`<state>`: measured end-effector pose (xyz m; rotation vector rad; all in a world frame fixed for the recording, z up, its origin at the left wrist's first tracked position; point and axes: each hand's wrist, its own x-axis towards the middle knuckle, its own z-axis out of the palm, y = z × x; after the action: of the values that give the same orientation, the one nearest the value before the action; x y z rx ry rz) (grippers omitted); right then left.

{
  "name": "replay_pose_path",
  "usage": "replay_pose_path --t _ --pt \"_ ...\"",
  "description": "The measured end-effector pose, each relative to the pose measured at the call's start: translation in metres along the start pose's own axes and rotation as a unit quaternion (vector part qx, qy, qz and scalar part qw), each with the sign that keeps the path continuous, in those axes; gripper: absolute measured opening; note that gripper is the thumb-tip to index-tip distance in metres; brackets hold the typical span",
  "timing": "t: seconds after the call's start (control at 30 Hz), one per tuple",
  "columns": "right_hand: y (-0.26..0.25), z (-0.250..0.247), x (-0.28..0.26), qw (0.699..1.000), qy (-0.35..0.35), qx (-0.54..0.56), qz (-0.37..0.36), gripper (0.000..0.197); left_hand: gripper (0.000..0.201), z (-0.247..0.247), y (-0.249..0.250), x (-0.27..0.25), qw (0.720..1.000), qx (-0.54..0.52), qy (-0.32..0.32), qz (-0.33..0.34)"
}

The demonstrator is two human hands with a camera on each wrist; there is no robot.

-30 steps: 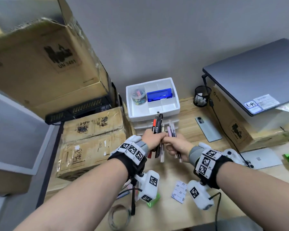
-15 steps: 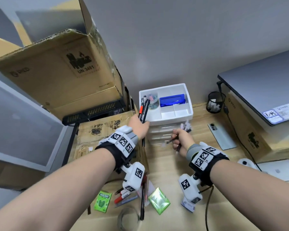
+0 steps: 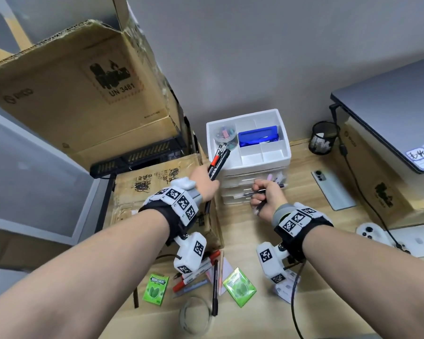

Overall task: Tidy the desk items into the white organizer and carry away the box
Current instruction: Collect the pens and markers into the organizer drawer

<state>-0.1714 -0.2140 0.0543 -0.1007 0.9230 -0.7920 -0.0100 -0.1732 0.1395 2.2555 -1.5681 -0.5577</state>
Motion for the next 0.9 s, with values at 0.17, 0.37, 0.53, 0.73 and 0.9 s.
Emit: replay_pose_path --t 0.17,0.37,0.53,0.73,0.9 --pt "0.012 -0.018 -0.008 1.0 0.001 -0.005 -0.007 0.021 0.016 0.0 0.0 0.001 1.0 -0.008 -0.021 -0.004" --pt "0.035 -0.044 -0.031 1.0 0.018 -0.006 0.001 0.012 0.031 0.002 0.001 -0.004 0.999 -0.036 -0.021 -0.018" --pt "0.044 -0.059 -0.052 0.995 0.066 -0.062 -0.036 0.01 0.029 0.009 0.005 -0.012 0.999 -0.029 -0.012 -0.018" --pt "0.0 -0.03 -0.078 0.951 0.063 -0.248 -0.172 0.017 0.009 0.004 0.015 -0.012 0.997 -0.071 0.0 0.002" --pt "-0.038 0.026 -0.081 0.872 0.015 -0.386 -0.301 0.024 0.025 -0.013 0.018 -0.006 0.993 -0.11 0.048 -0.001"
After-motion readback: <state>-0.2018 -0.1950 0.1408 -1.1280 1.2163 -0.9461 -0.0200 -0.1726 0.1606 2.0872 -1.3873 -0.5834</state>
